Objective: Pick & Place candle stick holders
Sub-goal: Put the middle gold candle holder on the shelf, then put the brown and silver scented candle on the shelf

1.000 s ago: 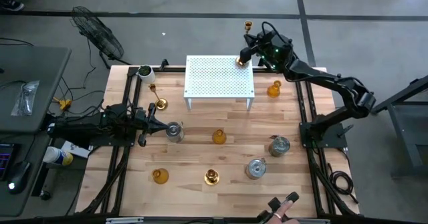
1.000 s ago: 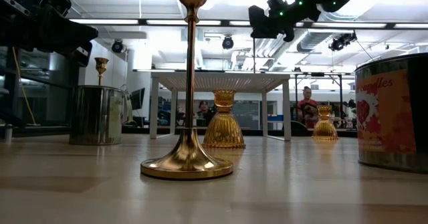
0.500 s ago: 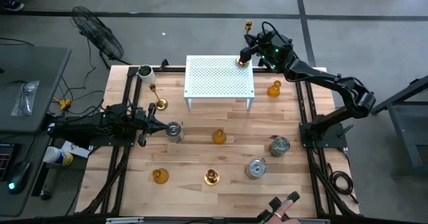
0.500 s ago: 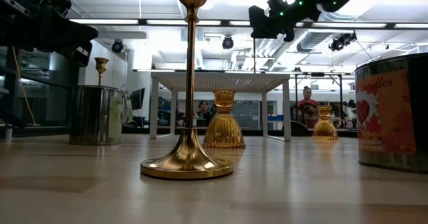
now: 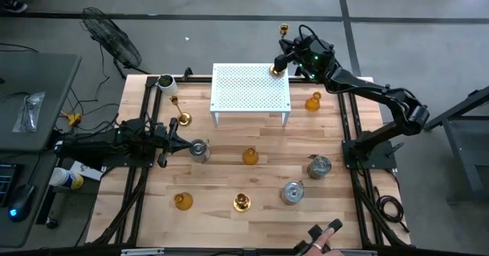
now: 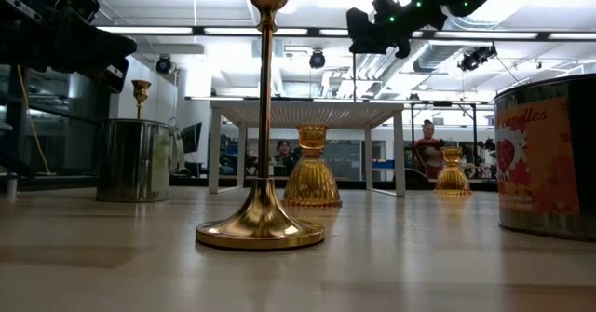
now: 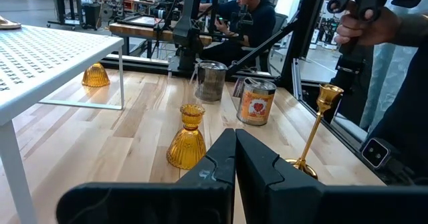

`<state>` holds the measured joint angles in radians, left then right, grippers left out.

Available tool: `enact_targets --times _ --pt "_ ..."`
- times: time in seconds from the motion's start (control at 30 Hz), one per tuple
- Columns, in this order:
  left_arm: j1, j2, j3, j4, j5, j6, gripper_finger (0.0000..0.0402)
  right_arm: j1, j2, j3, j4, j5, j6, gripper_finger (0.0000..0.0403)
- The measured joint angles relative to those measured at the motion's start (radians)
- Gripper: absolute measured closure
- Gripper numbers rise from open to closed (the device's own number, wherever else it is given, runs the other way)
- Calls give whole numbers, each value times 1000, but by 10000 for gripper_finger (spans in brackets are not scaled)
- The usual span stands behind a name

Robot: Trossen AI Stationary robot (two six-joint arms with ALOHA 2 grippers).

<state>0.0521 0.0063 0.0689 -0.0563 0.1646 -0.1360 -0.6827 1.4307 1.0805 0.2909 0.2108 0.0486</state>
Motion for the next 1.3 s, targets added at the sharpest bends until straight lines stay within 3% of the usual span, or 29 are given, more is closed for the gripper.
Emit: enact_targets --times 0.27,0.8,0.97,1.3 --pt "0 0 0 0 0 0 402 0 0 0 -2 0 0 311" --pt "0 0 0 0 0 0 402 16 -8 0 -1 -2 0 127" --pt "0 0 0 0 0 0 402 35 -42 0 -53 0 0 103" --pt "0 0 0 0 0 0 402 122 -211 -1 -424 -5 0 98"
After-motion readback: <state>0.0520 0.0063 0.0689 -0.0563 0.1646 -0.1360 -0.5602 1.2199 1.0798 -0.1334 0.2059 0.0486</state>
